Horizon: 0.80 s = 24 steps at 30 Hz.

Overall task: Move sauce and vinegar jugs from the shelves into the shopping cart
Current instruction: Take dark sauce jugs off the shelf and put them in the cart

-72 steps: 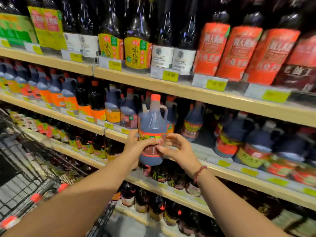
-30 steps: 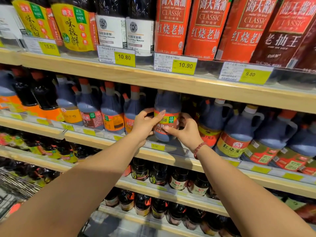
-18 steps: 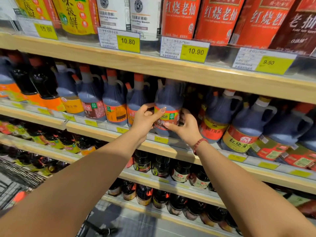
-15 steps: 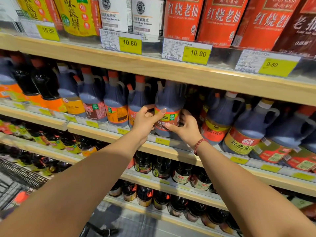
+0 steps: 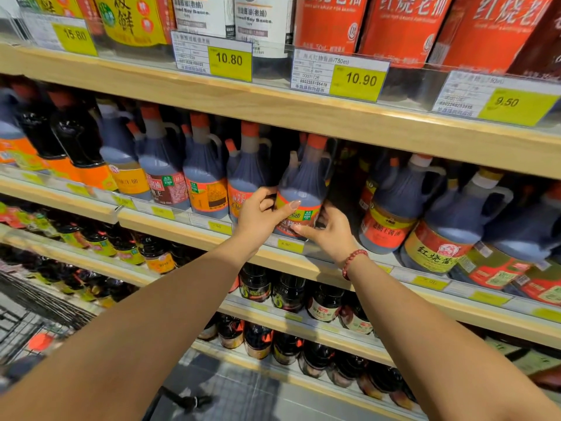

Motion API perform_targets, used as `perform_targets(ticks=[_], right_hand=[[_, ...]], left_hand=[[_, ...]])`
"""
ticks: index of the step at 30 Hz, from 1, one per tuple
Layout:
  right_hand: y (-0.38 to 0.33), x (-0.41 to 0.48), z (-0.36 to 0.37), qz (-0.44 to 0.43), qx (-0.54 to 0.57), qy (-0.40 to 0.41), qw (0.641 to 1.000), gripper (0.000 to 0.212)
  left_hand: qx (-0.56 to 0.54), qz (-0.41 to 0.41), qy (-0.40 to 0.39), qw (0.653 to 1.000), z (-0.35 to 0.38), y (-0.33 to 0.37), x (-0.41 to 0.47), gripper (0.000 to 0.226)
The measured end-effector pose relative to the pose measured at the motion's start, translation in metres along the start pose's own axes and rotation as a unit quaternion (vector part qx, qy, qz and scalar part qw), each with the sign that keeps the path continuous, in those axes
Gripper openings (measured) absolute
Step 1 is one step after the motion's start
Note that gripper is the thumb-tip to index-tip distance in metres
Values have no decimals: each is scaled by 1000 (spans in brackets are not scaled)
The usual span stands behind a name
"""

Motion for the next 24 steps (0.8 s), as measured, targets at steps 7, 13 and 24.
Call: perform_targets(ticks=[7,13,24], right_hand=[[-5,0,-1,32,-40,-28,998,55],[-31,-3,-13,54,86,37,994,46],[-35,5,-9,65,121,29,990,49]], left_hand=[[33,-26,5,999,-4,5,-4,47],[-45,-92,29,994,-2,5,-8,46],[-70,-111,97,987,-3,-2,-4,52]])
Point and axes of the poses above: each hand's wrist, its own x-axis towards the middle knuckle, its own z-axis out of the palm, y = z × x, the point moved 6 cm from there along x, towards the middle knuckle, and after that the axes turned 5 degrees about z, right-handed, at the moved point
